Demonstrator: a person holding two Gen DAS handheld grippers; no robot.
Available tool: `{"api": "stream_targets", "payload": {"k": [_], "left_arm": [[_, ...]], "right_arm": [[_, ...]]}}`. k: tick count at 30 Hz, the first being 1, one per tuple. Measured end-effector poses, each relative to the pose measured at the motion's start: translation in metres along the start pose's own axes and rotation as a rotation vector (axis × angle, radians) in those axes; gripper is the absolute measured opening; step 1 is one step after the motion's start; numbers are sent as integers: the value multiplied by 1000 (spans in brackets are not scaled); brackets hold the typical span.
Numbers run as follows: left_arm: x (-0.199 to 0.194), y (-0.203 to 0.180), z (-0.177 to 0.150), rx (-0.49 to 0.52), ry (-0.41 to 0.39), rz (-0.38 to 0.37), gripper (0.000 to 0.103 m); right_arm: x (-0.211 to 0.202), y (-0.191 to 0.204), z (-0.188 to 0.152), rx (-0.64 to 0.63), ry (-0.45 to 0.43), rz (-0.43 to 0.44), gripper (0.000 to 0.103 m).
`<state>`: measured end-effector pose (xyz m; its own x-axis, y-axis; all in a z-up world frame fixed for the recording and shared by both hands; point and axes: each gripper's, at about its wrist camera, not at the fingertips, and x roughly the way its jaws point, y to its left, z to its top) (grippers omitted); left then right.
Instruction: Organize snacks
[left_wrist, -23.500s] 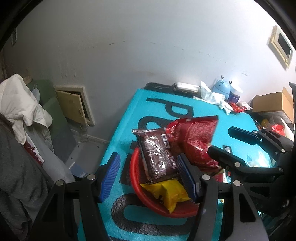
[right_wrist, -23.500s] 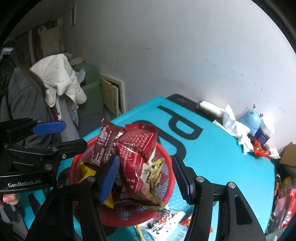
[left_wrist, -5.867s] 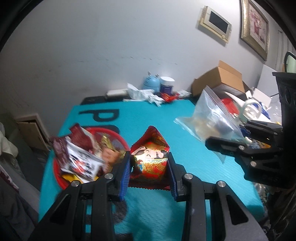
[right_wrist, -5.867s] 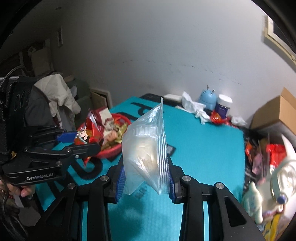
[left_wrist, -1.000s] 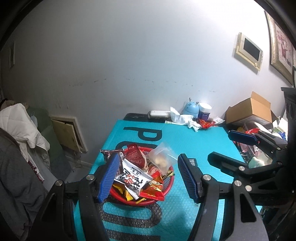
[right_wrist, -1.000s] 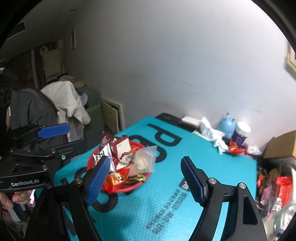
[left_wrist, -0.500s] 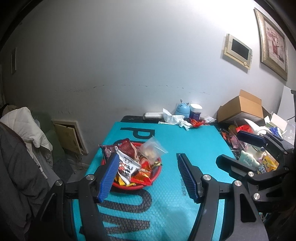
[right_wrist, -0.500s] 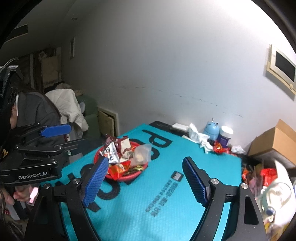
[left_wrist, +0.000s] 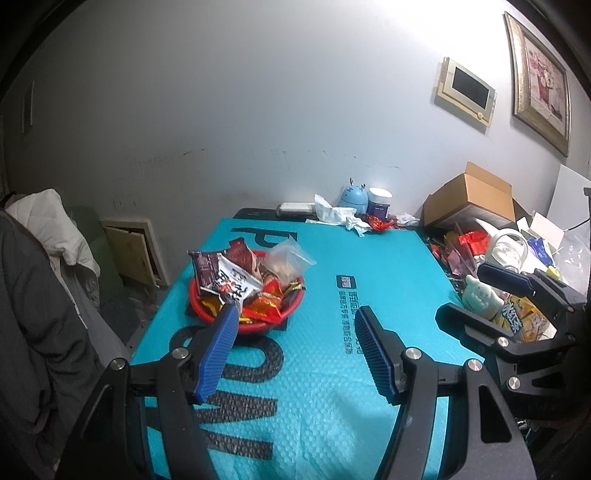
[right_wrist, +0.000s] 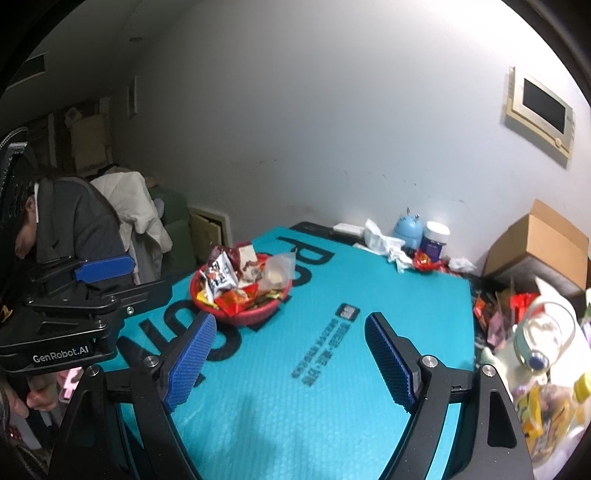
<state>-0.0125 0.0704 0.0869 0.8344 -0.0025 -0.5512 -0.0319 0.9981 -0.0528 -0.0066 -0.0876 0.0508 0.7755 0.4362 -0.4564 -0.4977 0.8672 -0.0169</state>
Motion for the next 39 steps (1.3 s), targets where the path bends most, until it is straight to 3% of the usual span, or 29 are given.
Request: {"api": "stream_targets", "payload": {"k": [39], "left_arm": [[2, -6, -13, -3, 27, -41, 65]], "right_arm": [[-5, -9, -17, 66, 22, -36, 84]]}}
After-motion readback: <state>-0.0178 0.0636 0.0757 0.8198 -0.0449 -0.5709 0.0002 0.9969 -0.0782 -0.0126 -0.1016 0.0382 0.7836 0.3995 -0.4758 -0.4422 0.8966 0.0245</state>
